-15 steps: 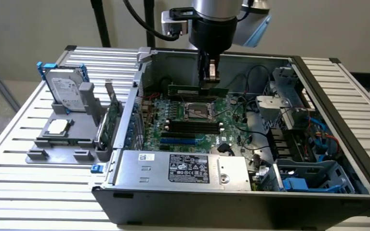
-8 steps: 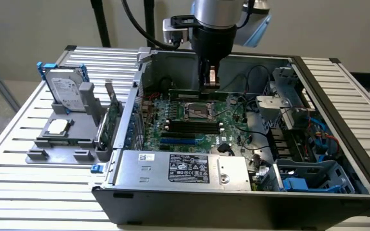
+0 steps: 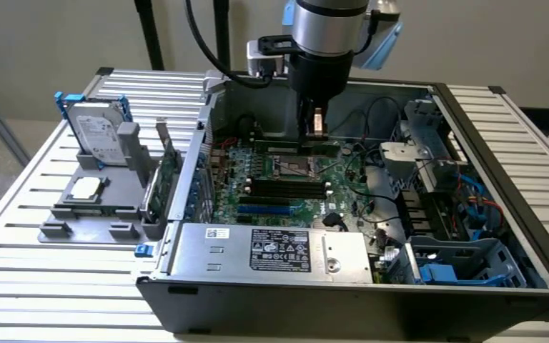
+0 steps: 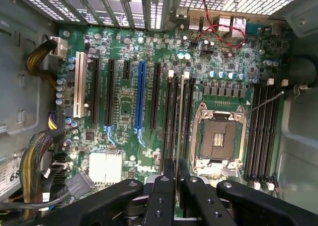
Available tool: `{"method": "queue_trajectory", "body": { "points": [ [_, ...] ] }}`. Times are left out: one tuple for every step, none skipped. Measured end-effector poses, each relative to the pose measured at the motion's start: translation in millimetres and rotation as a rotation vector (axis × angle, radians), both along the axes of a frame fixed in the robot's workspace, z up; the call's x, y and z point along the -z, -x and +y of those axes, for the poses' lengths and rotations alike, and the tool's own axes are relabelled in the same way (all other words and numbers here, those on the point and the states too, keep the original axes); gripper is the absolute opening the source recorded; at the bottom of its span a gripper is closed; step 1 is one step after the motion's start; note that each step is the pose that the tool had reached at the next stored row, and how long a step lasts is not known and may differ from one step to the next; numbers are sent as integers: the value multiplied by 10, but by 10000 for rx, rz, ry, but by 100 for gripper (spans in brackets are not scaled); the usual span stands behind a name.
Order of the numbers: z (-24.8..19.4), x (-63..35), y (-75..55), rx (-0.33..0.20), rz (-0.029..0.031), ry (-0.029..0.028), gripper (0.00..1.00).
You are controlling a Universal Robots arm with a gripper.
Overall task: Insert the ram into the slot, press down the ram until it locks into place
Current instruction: 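Insert the ram into the slot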
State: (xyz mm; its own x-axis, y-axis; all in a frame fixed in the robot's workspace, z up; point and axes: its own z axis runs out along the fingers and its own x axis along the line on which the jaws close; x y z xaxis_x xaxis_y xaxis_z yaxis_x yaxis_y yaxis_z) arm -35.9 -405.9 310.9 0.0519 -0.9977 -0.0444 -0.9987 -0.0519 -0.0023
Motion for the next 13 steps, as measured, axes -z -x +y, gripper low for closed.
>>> {"method": "queue_trajectory", "body": {
  "points": [
    [0, 18, -4, -1, 1, 1, 14],
    [0, 37, -7, 0, 0, 1, 14],
    [0, 55, -7, 1, 0, 0, 14],
    [0, 73, -8, 1, 0, 0, 14],
    [0, 91, -8, 1, 0, -1, 14],
    [0, 109, -8, 0, 0, 1, 14],
    [0, 127, -9, -1, 0, 1, 14],
    [0, 147, -8, 0, 0, 1, 14],
    [0, 164, -8, 0, 0, 1, 14],
    [0, 181, -9, -1, 0, 0, 14],
    [0, 199, -8, -1, 0, 1, 14],
    [0, 218, -9, -1, 1, 1, 14],
    [0, 237, -8, 3, 0, 0, 14]
  ]
}}
